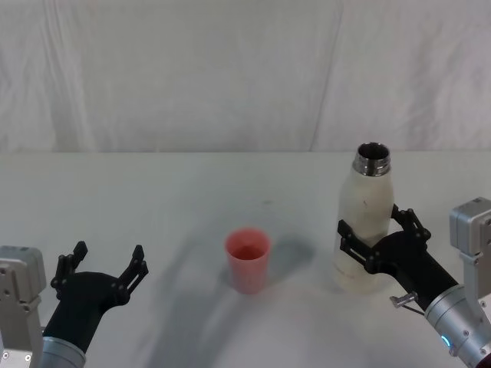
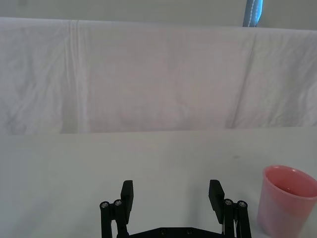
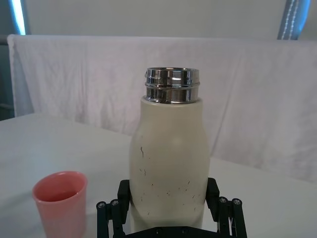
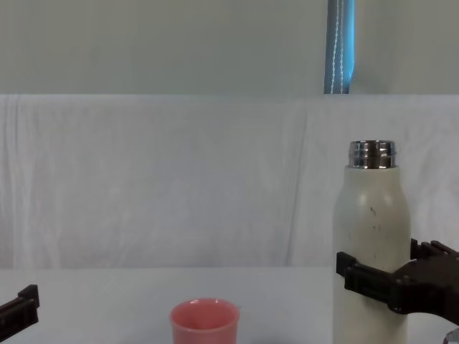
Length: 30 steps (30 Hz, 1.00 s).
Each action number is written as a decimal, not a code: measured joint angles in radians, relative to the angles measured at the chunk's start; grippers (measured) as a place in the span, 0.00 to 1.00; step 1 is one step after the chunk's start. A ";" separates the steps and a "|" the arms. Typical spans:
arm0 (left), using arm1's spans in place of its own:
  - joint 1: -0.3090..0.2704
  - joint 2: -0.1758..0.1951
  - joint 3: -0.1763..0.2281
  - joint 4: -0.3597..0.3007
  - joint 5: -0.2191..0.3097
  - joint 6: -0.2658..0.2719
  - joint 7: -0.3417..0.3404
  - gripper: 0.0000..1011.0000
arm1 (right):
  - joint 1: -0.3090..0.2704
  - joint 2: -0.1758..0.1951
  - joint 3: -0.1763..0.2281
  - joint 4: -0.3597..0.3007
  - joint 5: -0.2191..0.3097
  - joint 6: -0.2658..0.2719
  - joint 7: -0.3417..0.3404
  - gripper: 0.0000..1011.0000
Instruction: Grasp the thermos with one hand and pour water into the cup lid.
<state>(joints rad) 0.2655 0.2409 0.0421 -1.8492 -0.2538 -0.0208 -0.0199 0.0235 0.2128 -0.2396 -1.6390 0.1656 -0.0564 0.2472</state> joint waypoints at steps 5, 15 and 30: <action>0.000 0.000 0.000 0.000 0.000 0.000 0.000 0.99 | 0.004 0.007 -0.008 0.007 0.007 -0.007 0.016 0.94; 0.000 0.000 0.000 0.000 0.000 0.000 0.000 0.99 | 0.012 0.011 -0.019 0.023 0.016 -0.012 0.025 0.94; 0.000 0.000 0.000 0.000 0.000 0.000 0.000 0.99 | 0.018 0.004 -0.024 0.054 0.029 -0.025 0.024 0.94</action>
<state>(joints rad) 0.2655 0.2411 0.0421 -1.8493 -0.2538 -0.0207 -0.0199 0.0414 0.2173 -0.2633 -1.5851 0.1946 -0.0818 0.2713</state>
